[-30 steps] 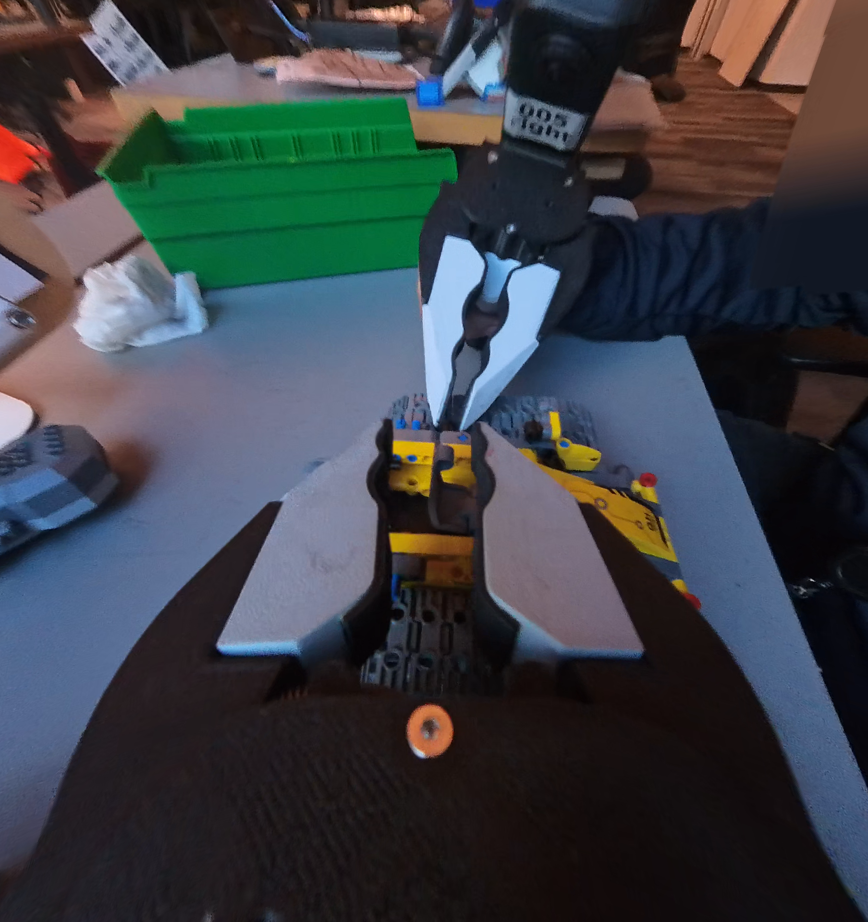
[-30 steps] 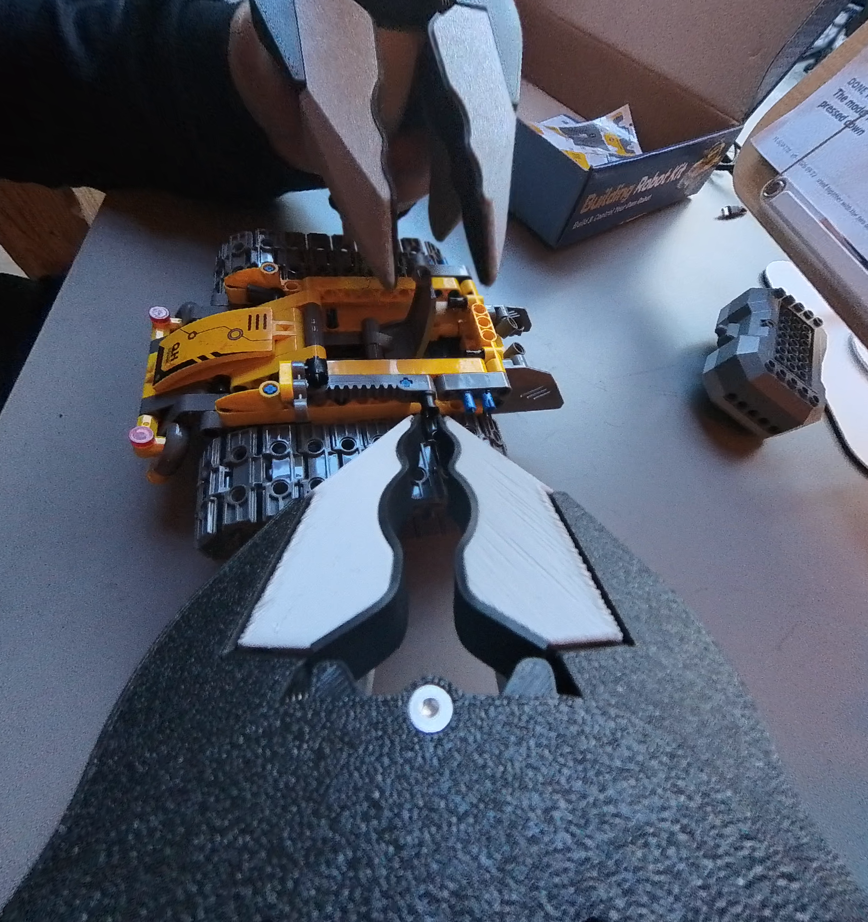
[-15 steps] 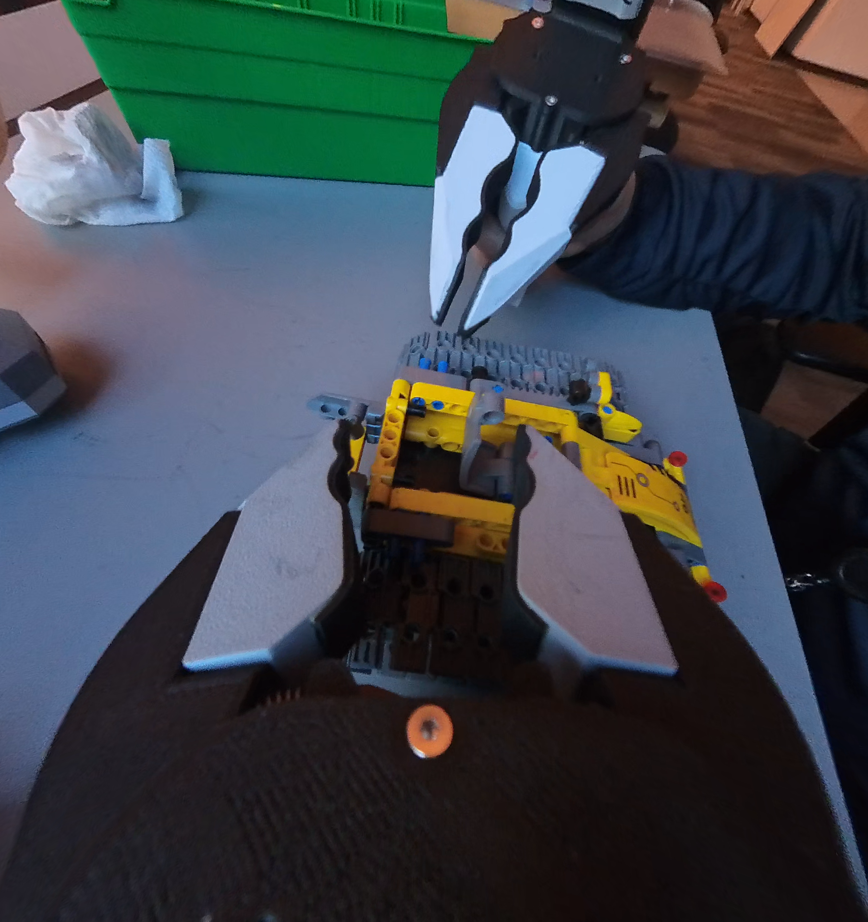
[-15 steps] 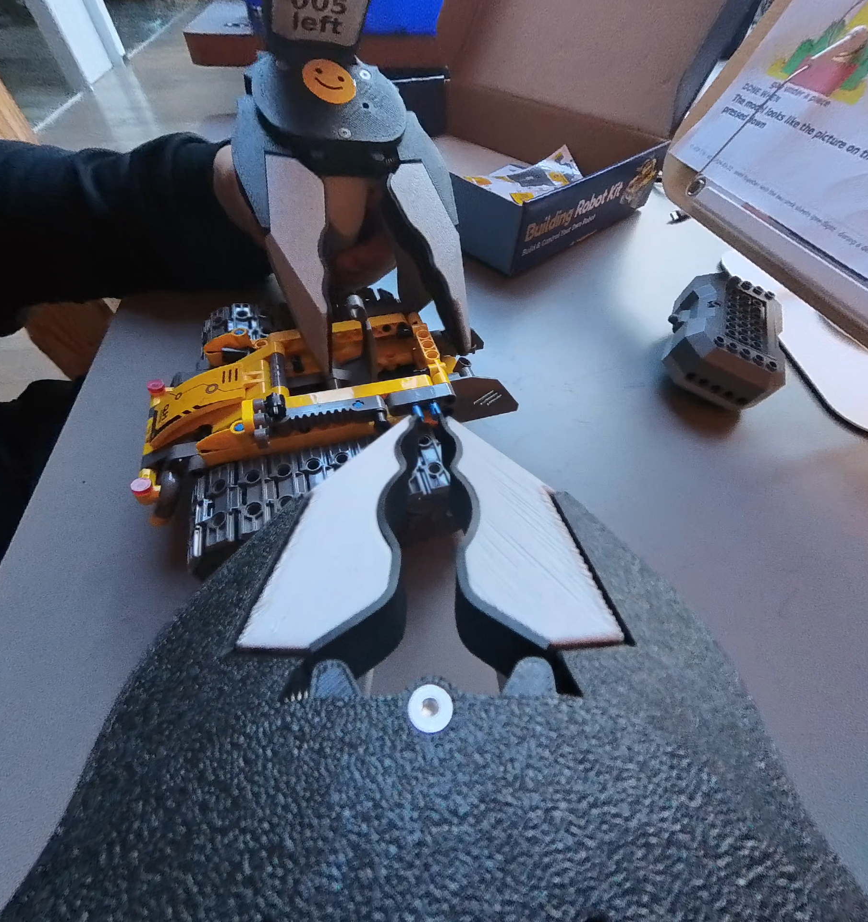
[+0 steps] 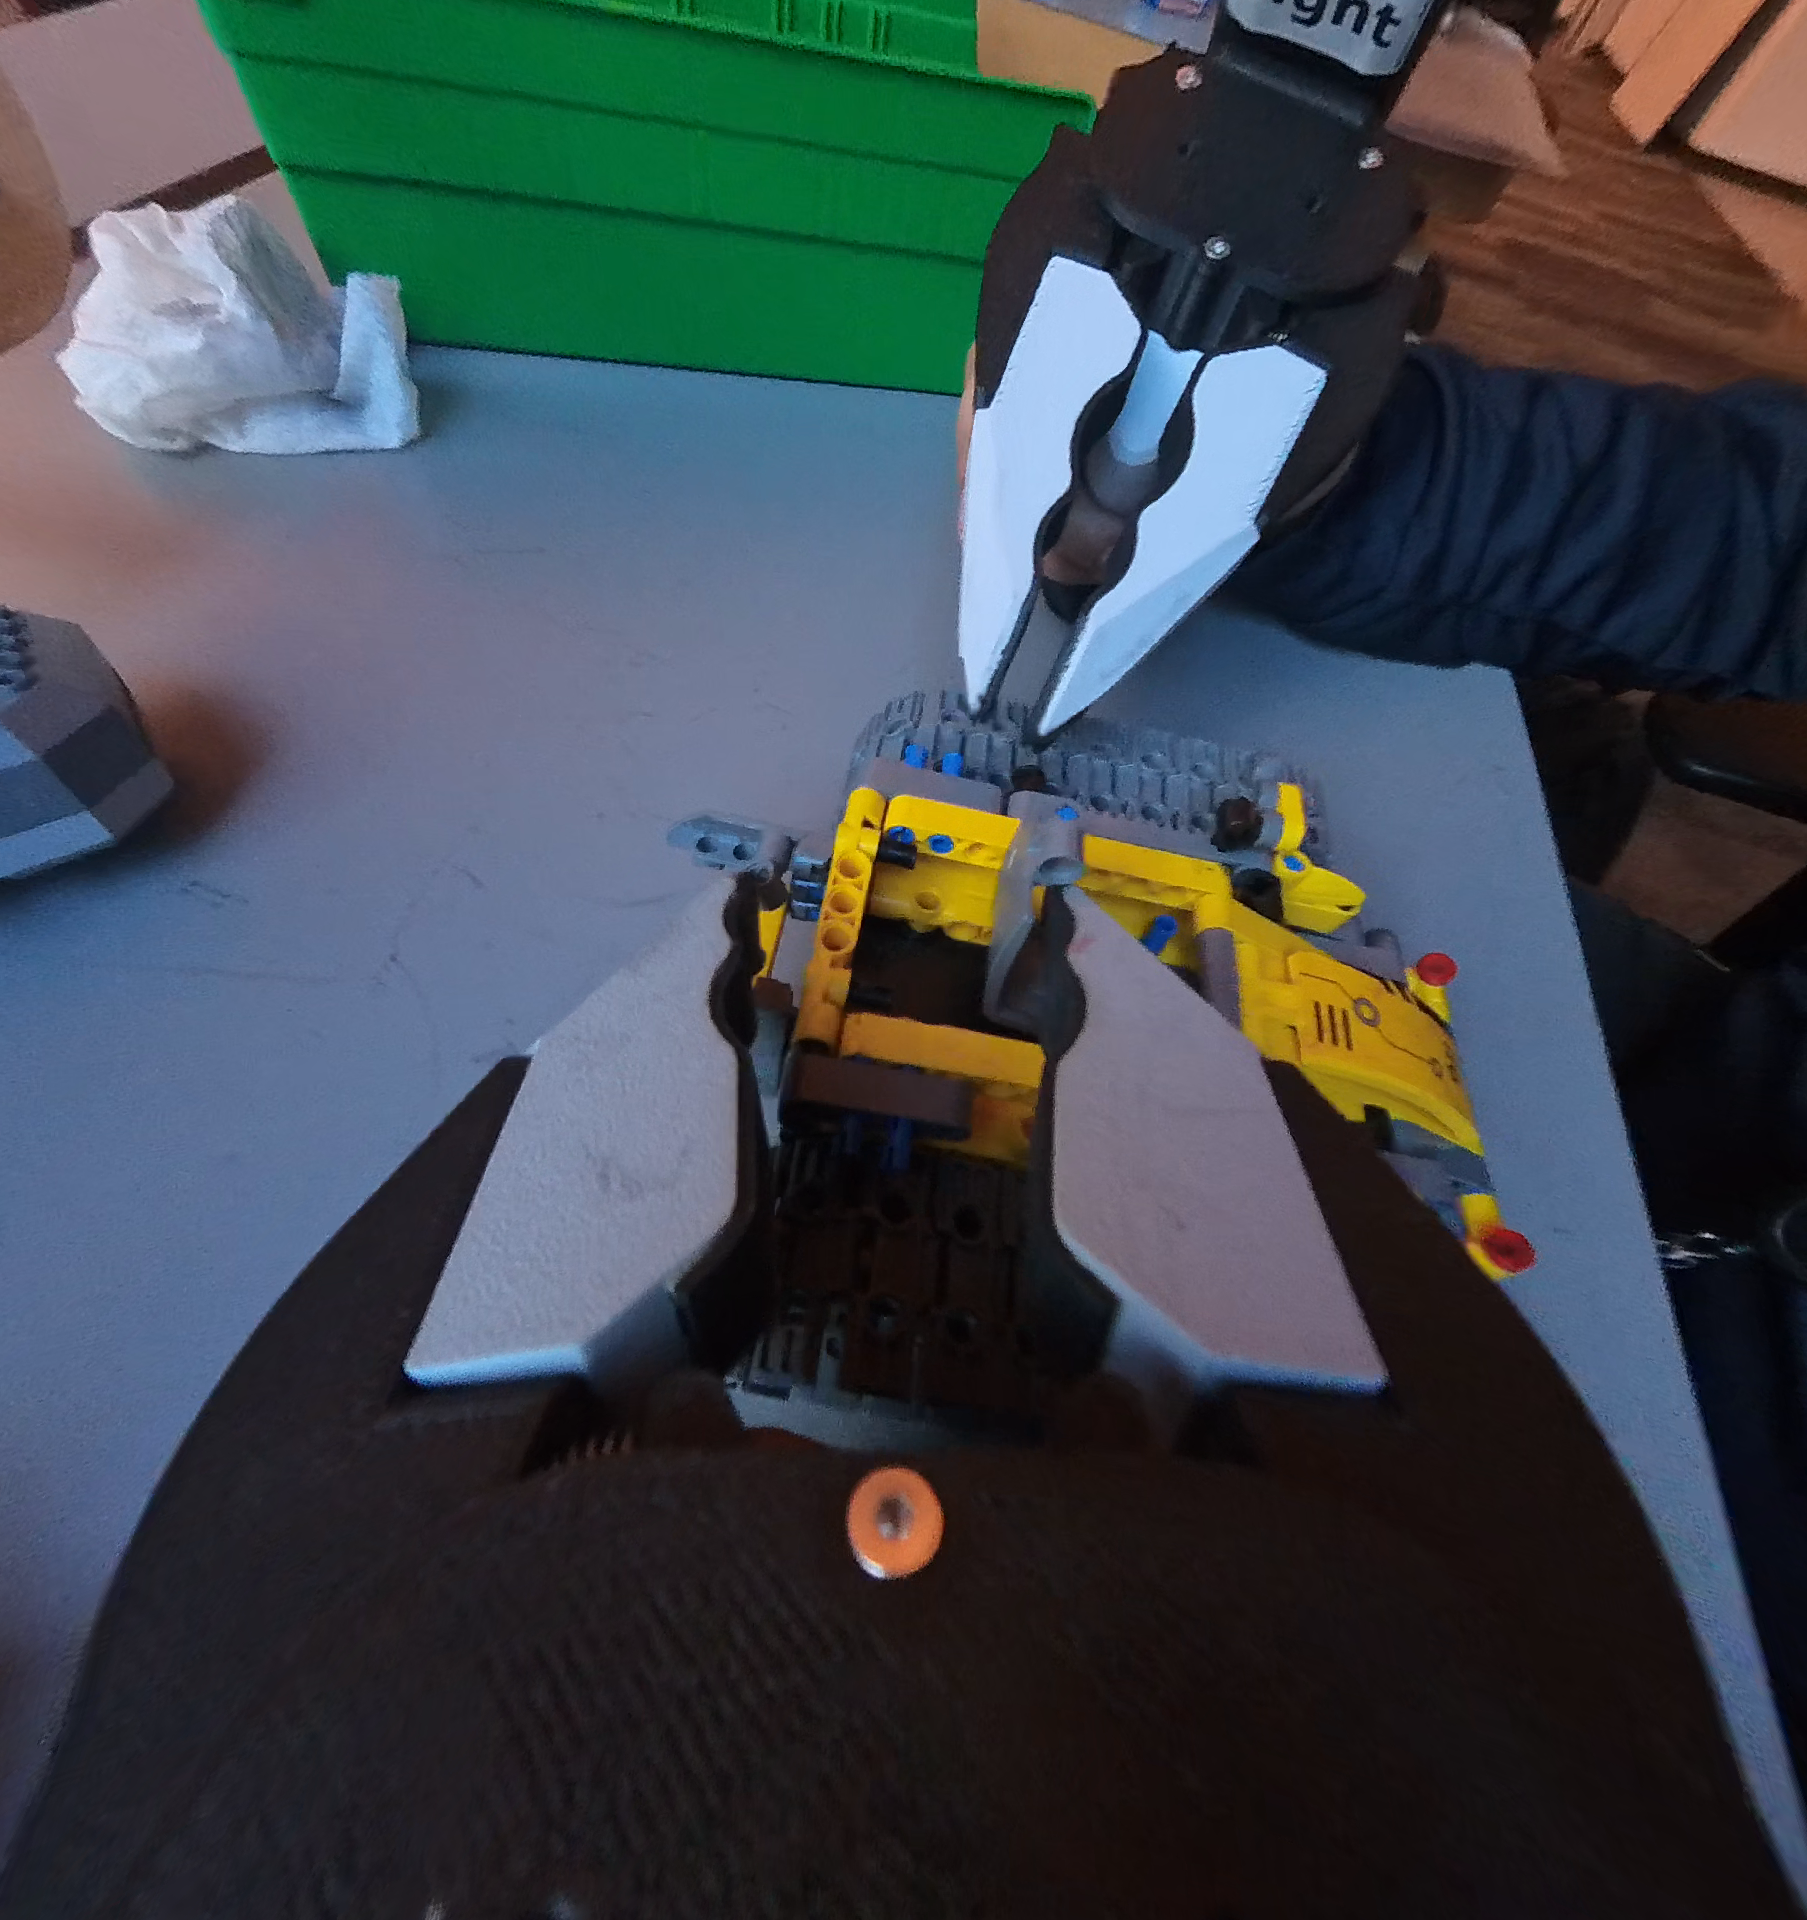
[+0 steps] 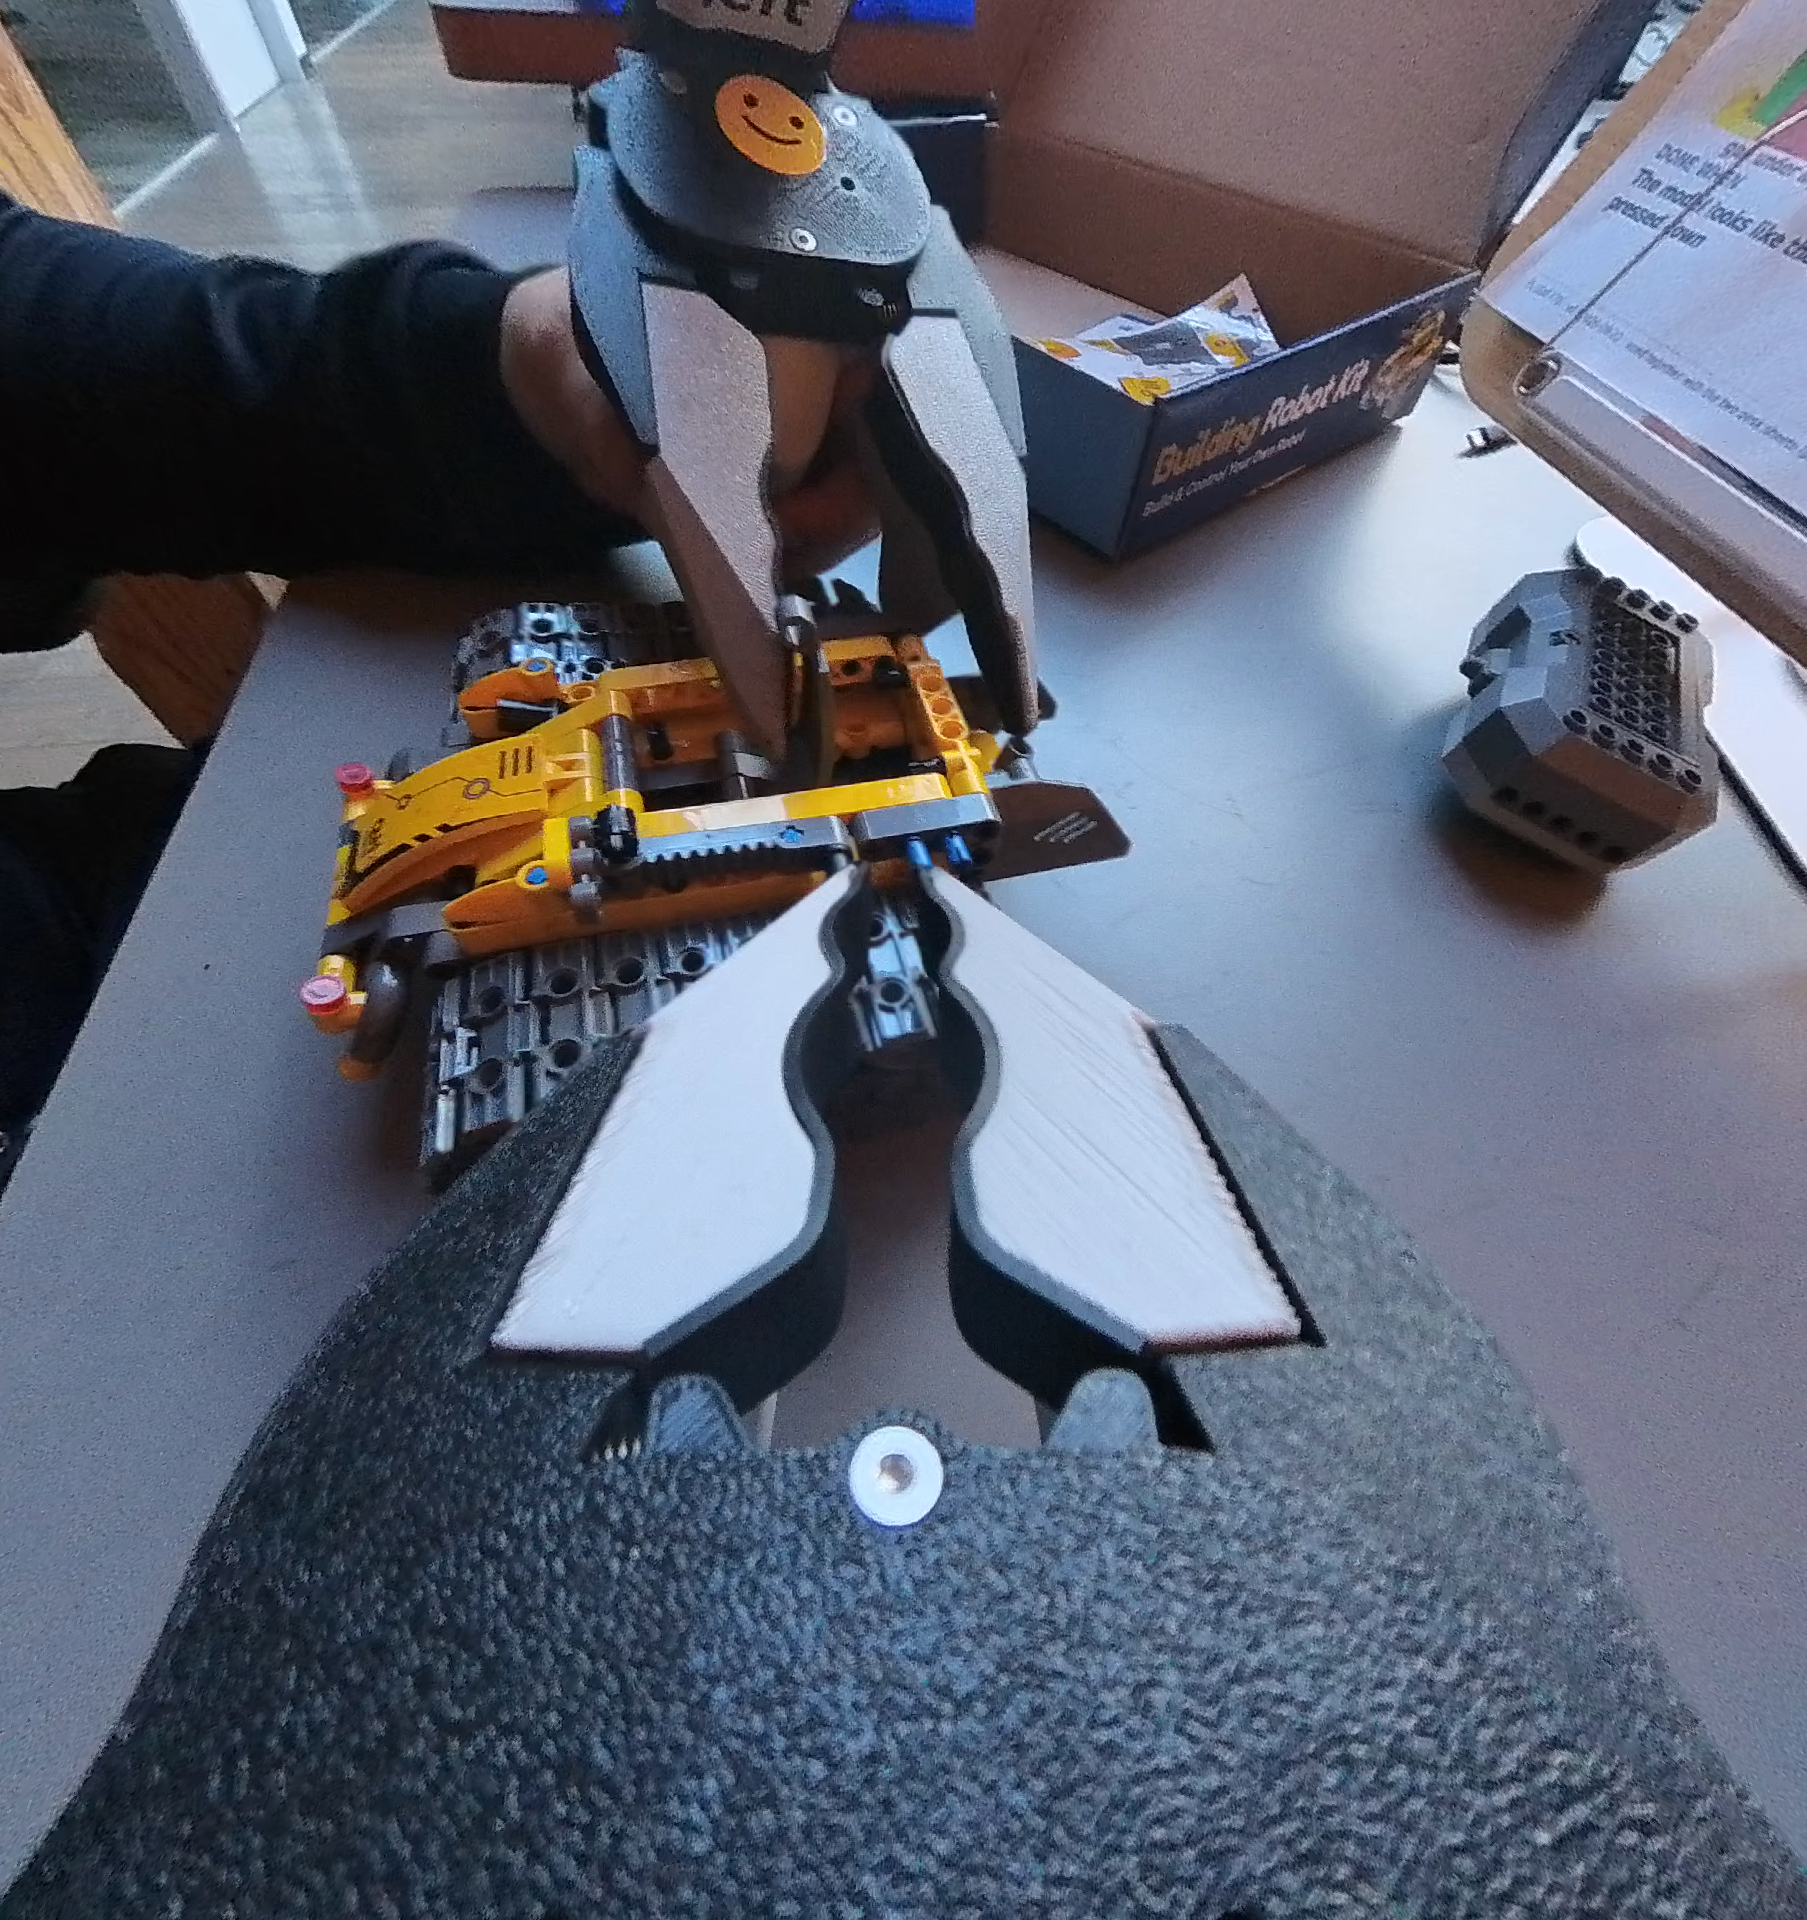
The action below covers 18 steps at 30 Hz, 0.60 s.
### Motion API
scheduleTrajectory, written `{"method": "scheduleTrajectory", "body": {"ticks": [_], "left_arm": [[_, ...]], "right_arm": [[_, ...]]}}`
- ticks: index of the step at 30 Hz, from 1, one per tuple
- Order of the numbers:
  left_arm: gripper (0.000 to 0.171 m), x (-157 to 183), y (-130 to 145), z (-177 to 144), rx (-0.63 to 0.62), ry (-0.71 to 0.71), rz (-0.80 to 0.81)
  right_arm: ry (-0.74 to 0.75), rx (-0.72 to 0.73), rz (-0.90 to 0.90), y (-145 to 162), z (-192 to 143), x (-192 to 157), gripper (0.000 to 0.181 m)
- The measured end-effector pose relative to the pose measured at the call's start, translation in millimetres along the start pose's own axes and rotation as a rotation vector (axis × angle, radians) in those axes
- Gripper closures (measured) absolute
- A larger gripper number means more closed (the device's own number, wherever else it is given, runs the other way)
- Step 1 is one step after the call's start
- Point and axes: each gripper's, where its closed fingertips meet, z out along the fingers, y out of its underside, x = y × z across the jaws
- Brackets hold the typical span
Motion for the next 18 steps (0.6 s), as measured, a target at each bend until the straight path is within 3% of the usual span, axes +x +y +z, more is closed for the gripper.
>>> {"method": "scheduleTrajectory", "body": {"ticks": [3,9,12,18], "left_arm": [[0.128,4,-3,0,-0.001,-0.034,0.072],[0.128,1,-5,-2,0.0,-0.077,0.099],[0.128,2,-4,-2,0.002,-0.072,0.079],[0.127,14,-14,-5,0.03,-0.038,0.083]], "right_arm": [[-0.04,0.031,-0.01,-5,-5,-7,0.176],[-0.142,0.059,-0.018,-9,-20,-33,0.18],[-0.115,0.077,0.016,-13,-26,-43,0.168],[-0.014,-0.04,0.024,-3,-21,-49,0.159]]}}
